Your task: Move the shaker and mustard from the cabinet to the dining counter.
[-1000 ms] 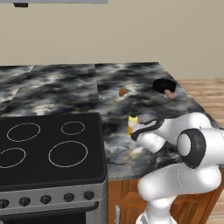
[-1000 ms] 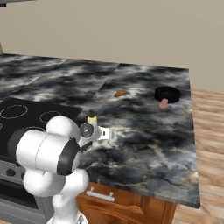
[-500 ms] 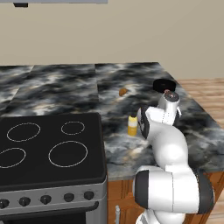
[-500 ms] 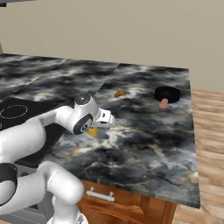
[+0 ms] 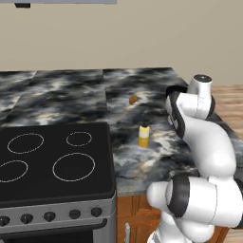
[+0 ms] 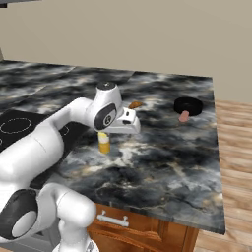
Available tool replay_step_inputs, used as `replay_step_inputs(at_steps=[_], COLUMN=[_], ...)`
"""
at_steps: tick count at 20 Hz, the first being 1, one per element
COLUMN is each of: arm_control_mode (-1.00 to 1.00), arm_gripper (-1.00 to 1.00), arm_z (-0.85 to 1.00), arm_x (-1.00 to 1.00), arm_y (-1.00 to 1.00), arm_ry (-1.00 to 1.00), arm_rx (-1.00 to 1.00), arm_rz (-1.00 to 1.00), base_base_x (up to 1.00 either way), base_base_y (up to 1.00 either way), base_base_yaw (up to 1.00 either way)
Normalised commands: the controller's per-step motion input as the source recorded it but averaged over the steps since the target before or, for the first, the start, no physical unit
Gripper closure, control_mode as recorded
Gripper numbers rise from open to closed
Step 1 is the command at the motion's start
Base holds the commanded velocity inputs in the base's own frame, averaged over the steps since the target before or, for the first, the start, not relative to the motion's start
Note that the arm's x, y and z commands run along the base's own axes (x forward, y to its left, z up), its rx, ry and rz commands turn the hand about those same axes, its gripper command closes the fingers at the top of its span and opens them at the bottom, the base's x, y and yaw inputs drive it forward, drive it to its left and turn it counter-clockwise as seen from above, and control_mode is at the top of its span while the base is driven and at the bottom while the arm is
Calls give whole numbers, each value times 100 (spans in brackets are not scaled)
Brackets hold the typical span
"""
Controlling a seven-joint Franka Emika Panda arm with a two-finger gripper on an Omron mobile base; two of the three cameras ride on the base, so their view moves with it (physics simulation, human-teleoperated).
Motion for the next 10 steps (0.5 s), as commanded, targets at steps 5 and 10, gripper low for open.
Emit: replay_step_inputs(at_steps=[5,10], arm_control_mode=[-100,-100], arm_gripper=[-100,-100], arm_z=[0,5], arm_x=[-21,-19], arm_y=[-7,-1], arm_ry=[0,0], arm_rx=[12,10], arm_rz=[3,3], base_base_x=[0,0], base_base_y=[0,0], base_base_yaw=[0,0])
